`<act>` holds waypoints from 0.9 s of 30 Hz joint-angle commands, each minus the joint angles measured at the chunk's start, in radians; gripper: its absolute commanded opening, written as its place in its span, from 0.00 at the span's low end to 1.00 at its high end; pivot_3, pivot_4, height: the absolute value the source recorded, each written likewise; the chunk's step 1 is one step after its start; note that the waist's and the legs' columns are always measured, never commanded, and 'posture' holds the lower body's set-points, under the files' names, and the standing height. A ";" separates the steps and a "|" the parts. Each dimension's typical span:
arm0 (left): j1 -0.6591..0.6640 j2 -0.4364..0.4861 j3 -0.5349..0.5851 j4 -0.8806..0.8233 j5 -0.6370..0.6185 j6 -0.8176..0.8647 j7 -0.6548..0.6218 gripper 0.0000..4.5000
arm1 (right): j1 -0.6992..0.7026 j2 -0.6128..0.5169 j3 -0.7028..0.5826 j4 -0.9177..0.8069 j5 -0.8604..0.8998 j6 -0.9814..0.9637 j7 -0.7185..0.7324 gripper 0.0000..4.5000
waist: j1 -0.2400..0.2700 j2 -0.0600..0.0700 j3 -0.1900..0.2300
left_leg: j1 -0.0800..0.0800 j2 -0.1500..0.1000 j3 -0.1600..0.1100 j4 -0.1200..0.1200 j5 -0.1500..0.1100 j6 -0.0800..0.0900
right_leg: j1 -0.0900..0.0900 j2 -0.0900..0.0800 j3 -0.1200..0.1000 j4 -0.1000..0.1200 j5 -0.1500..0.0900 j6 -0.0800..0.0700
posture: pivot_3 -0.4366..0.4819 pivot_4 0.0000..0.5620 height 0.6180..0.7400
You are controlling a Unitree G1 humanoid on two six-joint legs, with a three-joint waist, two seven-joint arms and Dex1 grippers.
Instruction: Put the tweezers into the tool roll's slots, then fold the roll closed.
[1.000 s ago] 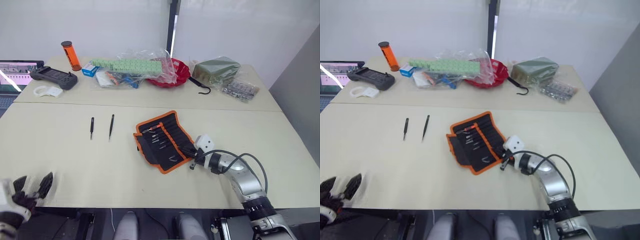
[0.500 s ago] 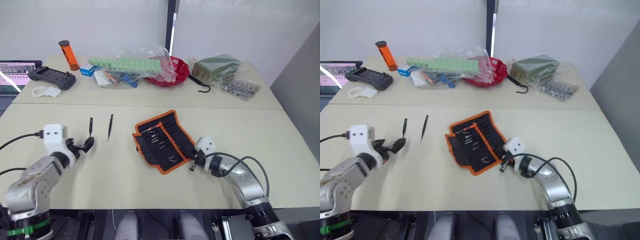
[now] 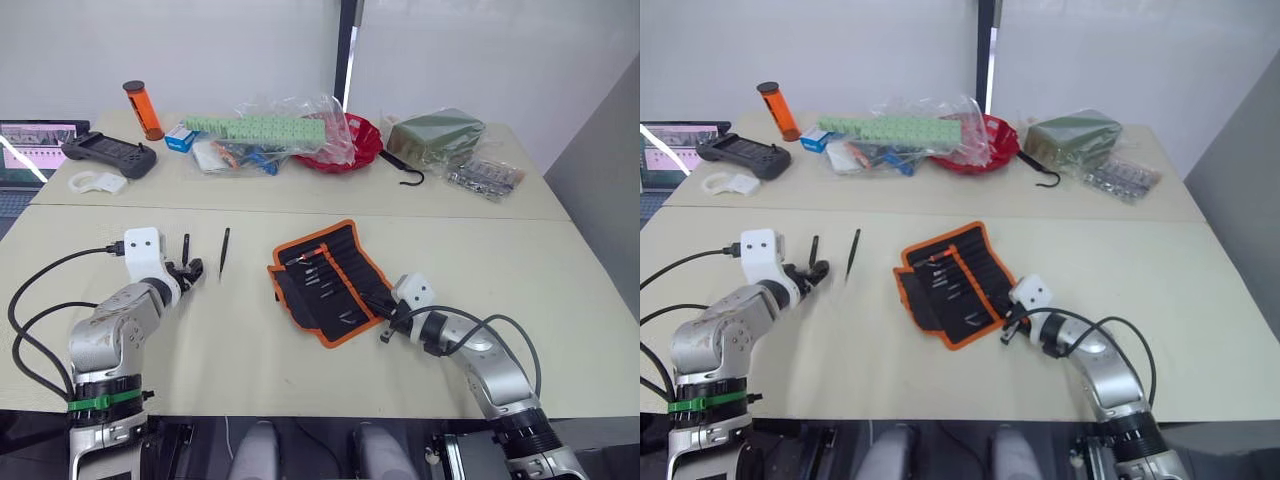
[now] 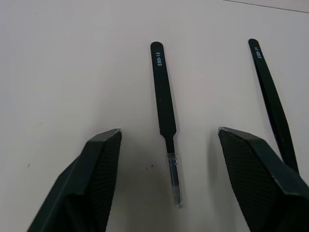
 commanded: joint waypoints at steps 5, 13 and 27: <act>0.002 -0.028 -0.027 -0.032 0.024 0.040 0.012 0.14 | 0.013 -0.007 0.025 0.022 -0.023 0.035 0.010 0.00 | 0.000 0.000 0.000 | 0.000 0.000 0.000 0.000 0.000 0.000 | 0.000 0.000 0.000 0.000 0.000 0.000 | 0.48 0.27 1.00; 0.017 -0.015 0.008 -0.067 0.041 0.040 0.014 0.00 | 0.007 -0.002 0.034 0.029 -0.026 0.031 0.011 0.00 | -0.003 0.001 0.000 | 0.000 0.000 0.000 0.000 0.000 0.000 | 0.000 0.000 0.000 0.000 0.000 0.000 | 0.48 0.27 1.00; -0.184 0.232 -0.146 -0.239 -0.155 0.002 -0.467 0.00 | 0.021 0.002 0.031 0.020 -0.028 0.027 -0.013 0.00 | -0.007 0.002 0.002 | -0.002 -0.001 0.000 -0.001 0.000 0.000 | -0.001 0.000 0.000 -0.001 0.000 0.001 | 0.48 0.27 1.00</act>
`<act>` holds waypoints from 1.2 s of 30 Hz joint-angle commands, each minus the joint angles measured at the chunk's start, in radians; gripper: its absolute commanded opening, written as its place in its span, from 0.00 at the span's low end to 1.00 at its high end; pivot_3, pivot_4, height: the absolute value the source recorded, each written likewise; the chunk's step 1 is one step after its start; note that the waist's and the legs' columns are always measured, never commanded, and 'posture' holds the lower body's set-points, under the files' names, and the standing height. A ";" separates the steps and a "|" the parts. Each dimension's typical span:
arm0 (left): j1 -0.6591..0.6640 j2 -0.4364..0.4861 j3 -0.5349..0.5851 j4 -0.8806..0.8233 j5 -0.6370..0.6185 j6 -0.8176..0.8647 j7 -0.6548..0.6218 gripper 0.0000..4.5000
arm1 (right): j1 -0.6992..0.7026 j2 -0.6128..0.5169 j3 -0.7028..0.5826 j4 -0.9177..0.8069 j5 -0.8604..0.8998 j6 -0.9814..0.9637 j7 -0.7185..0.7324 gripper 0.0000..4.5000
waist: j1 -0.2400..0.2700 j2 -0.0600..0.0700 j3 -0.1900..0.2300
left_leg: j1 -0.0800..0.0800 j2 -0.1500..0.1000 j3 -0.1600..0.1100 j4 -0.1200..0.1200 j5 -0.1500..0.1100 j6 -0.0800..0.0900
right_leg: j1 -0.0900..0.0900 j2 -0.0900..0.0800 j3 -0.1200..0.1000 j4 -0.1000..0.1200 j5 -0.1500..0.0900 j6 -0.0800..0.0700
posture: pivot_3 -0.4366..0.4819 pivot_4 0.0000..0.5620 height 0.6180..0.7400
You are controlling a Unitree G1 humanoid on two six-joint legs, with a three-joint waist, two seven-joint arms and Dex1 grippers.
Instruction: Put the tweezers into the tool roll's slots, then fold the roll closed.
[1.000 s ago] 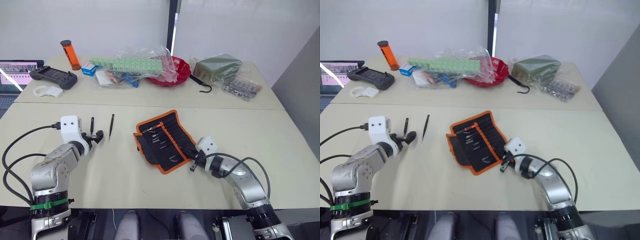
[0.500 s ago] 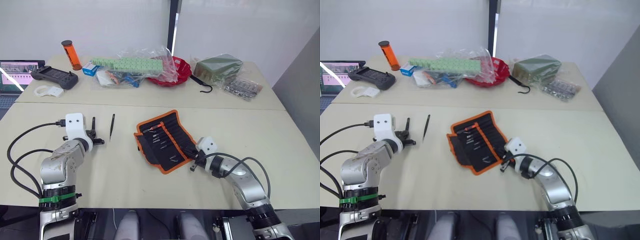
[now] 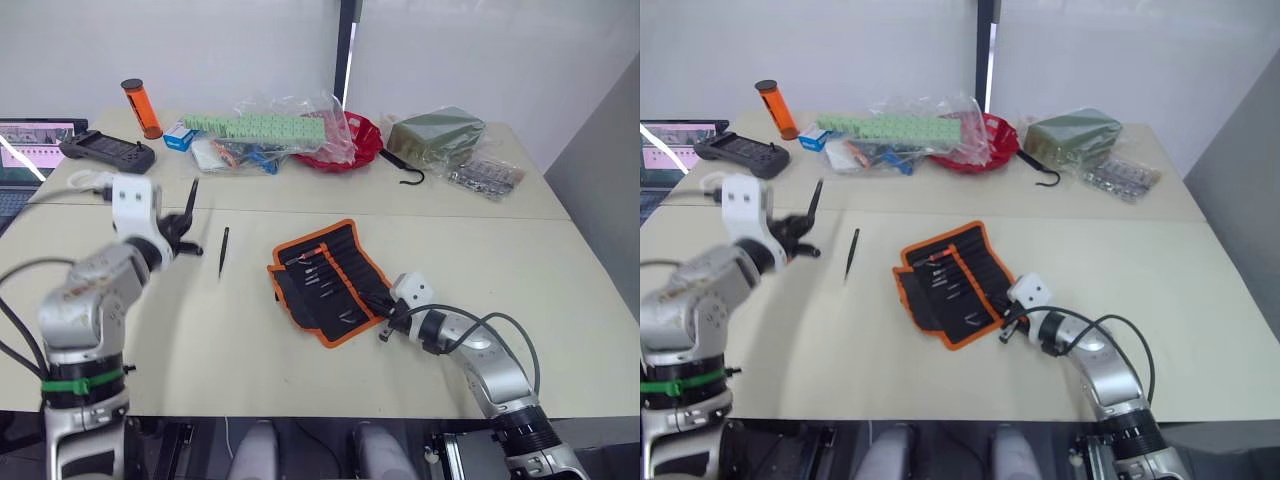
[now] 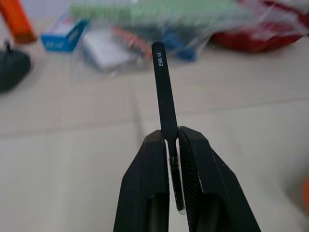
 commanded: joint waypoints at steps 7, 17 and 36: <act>-0.115 0.131 -0.328 -0.092 -0.094 0.073 -0.349 0.00 | 0.067 0.026 0.008 -0.009 -0.031 0.034 -0.068 0.00 | -0.003 0.001 0.001 | -0.002 0.000 -0.001 -0.001 0.000 0.000 | -0.002 0.001 0.000 0.000 0.000 0.000 | 0.48 0.27 1.00; -0.206 0.143 -0.627 -0.023 0.030 0.030 -0.504 0.00 | 0.143 0.023 0.010 -0.092 -0.031 0.049 -0.117 0.00 | -0.001 0.003 0.002 | -0.005 0.000 0.000 0.000 0.000 0.000 | -0.004 0.001 0.000 0.000 -0.002 0.003 | 0.48 0.27 1.00; -0.196 0.083 -0.725 -0.037 0.112 0.102 -0.519 0.00 | 0.163 0.017 -0.002 -0.117 -0.027 0.068 -0.137 0.00 | -0.001 0.003 0.002 | -0.005 0.000 -0.001 0.001 0.000 0.000 | -0.004 0.001 0.000 0.001 -0.002 0.004 | 0.48 0.27 1.00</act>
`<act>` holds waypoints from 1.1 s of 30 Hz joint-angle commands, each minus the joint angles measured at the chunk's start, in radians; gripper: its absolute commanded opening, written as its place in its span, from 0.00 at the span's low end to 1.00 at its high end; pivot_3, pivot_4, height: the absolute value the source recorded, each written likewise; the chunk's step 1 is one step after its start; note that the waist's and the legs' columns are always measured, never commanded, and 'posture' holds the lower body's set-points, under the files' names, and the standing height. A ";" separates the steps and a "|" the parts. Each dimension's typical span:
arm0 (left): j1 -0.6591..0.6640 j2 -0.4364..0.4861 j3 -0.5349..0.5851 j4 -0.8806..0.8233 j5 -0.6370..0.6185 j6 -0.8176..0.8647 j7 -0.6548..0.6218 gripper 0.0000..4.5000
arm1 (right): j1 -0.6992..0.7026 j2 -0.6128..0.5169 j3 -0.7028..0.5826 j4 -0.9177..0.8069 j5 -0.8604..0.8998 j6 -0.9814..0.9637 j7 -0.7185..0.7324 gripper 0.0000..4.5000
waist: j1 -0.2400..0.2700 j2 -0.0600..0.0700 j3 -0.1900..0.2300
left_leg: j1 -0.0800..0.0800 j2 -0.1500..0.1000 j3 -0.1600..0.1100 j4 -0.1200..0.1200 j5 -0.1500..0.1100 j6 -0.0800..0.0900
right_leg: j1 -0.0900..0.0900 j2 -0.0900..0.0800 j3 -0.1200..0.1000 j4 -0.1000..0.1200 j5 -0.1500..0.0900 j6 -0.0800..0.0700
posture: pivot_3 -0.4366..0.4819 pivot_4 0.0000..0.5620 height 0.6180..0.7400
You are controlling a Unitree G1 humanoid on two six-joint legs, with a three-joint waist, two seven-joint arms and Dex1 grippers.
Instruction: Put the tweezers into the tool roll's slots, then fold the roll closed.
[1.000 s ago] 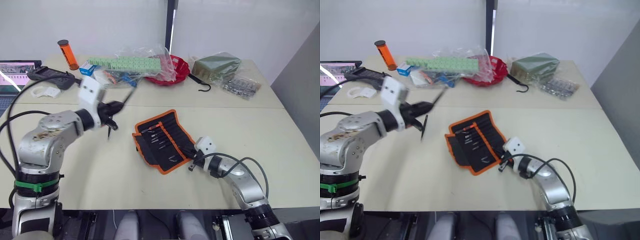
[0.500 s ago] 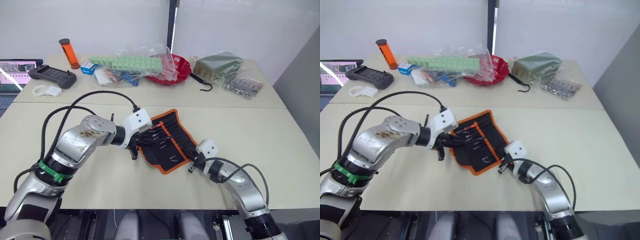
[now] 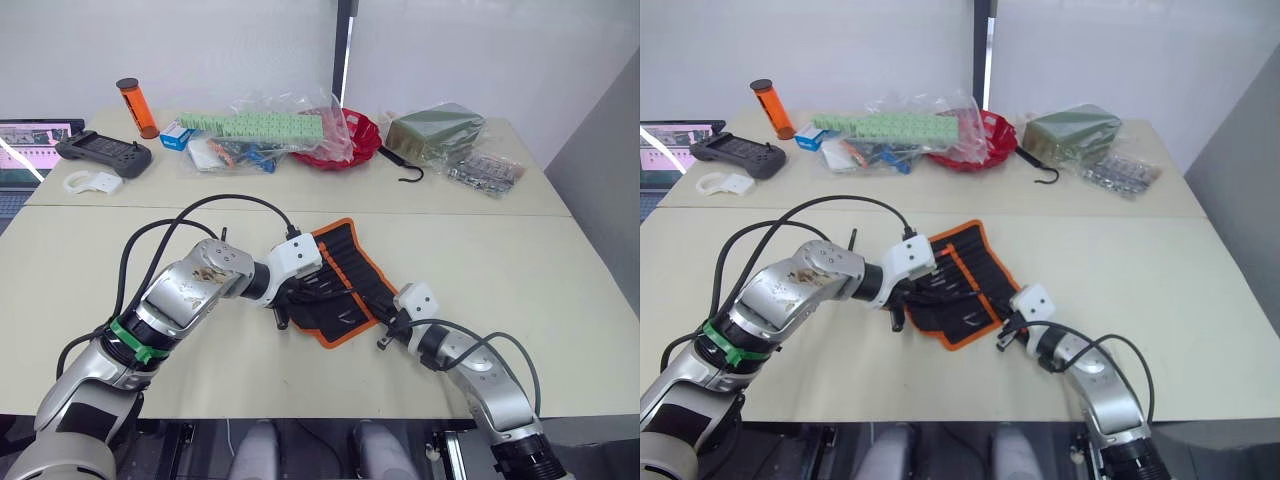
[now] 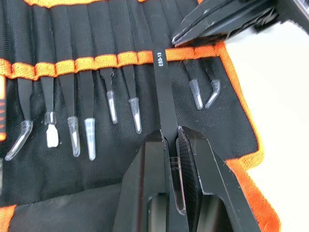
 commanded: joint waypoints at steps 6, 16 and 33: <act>0.007 -0.008 -0.006 -0.039 0.036 0.019 0.021 0.00 | 0.016 -0.013 0.017 0.034 -0.024 0.041 0.008 0.00 | 0.000 0.000 0.000 | 0.000 0.000 0.000 0.000 0.000 0.000 | 0.000 0.000 0.000 0.000 0.000 0.000 | 0.48 0.27 1.00; -0.003 -0.014 -0.006 -0.020 0.055 0.033 0.035 0.00 | 0.014 -0.013 0.017 0.035 -0.024 0.042 0.010 0.00 | 0.000 0.000 0.000 | 0.000 0.000 0.000 0.001 0.000 0.000 | 0.000 0.000 0.000 0.000 0.000 0.000 | 0.48 0.27 1.00; -0.044 -0.152 -0.032 0.082 0.128 -0.019 0.113 0.00 | 0.008 -0.013 0.035 0.043 -0.032 0.043 0.019 0.00 | 0.001 0.000 0.000 | 0.000 0.000 0.000 0.001 0.000 0.000 | 0.001 0.000 0.000 0.001 0.001 -0.001 | 0.48 0.27 1.00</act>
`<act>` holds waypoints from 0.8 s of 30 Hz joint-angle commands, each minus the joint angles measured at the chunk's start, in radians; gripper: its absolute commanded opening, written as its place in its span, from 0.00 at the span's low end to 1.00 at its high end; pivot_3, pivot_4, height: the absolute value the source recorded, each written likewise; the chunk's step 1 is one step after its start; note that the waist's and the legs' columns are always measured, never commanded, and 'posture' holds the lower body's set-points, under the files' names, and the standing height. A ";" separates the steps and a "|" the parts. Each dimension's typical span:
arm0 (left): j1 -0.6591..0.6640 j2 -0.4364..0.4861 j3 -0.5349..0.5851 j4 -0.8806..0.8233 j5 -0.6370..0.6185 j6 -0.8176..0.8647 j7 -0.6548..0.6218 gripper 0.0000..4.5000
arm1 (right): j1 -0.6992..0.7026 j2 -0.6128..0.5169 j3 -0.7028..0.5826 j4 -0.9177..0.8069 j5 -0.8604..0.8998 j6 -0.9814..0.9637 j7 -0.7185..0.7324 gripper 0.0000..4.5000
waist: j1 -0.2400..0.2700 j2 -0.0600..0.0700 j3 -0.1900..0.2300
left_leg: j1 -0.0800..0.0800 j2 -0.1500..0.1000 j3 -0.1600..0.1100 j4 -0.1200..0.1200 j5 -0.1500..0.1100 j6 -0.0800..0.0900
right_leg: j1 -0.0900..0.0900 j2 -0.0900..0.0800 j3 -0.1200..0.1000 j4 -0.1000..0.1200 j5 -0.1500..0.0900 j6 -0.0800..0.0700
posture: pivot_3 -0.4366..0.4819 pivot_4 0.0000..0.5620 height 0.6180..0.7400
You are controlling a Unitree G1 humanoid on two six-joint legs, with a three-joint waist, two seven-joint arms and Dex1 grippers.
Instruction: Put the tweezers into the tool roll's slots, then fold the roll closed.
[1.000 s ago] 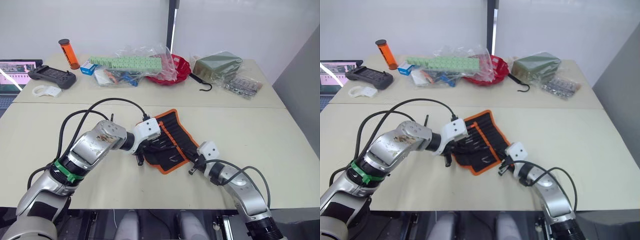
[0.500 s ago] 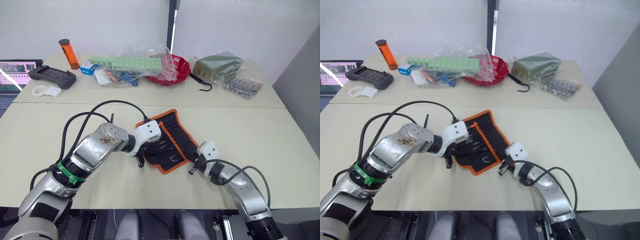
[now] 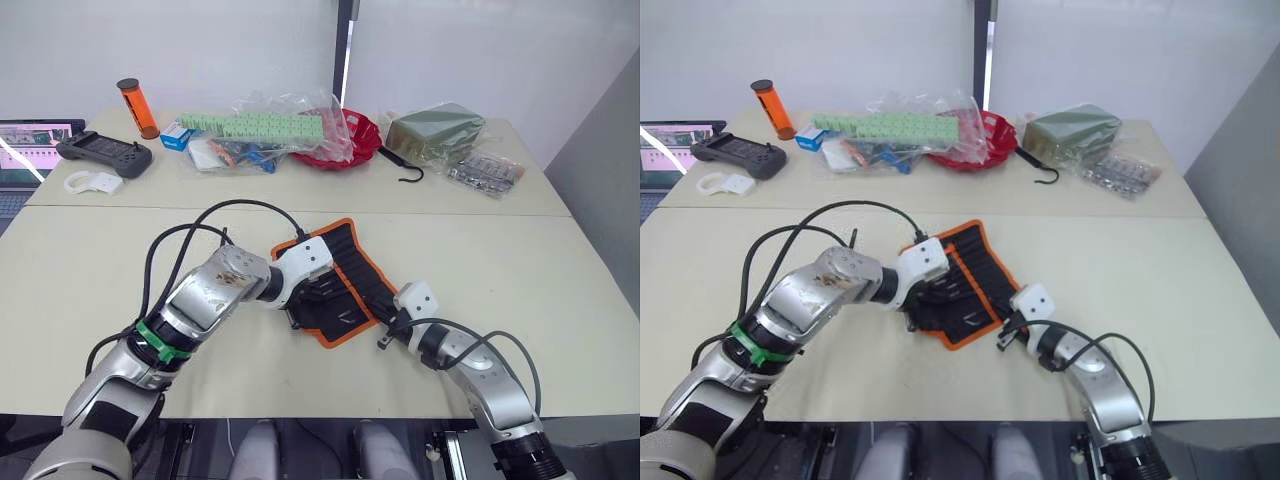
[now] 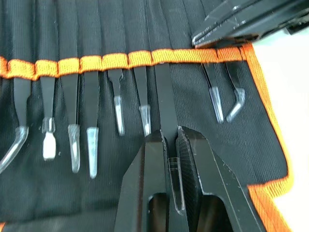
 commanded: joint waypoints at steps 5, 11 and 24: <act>-0.027 -0.097 -0.027 0.104 0.074 -0.128 0.040 0.00 | 0.022 -0.010 0.030 0.037 -0.033 0.045 0.010 0.00 | 0.001 0.000 0.000 | 0.000 0.000 0.000 0.000 0.000 0.000 | 0.000 0.000 0.000 0.000 0.000 0.000 | 0.48 0.27 1.00; -0.043 -0.174 -0.017 0.199 0.125 -0.202 0.065 0.00 | 0.021 -0.011 0.033 0.038 -0.032 0.046 0.012 0.00 | 0.001 0.000 0.000 | 0.001 0.000 0.000 0.001 0.000 0.000 | 0.001 0.000 0.000 0.000 0.000 0.000 | 0.48 0.27 1.00; -0.033 -0.195 0.054 0.174 0.113 -0.135 0.062 0.43 | 0.016 -0.013 0.036 0.045 -0.031 0.044 0.019 0.00 | 0.002 0.001 0.000 | 0.002 0.000 0.000 0.002 0.000 0.000 | 0.003 0.000 0.000 0.000 0.001 0.002 | 0.48 0.27 1.00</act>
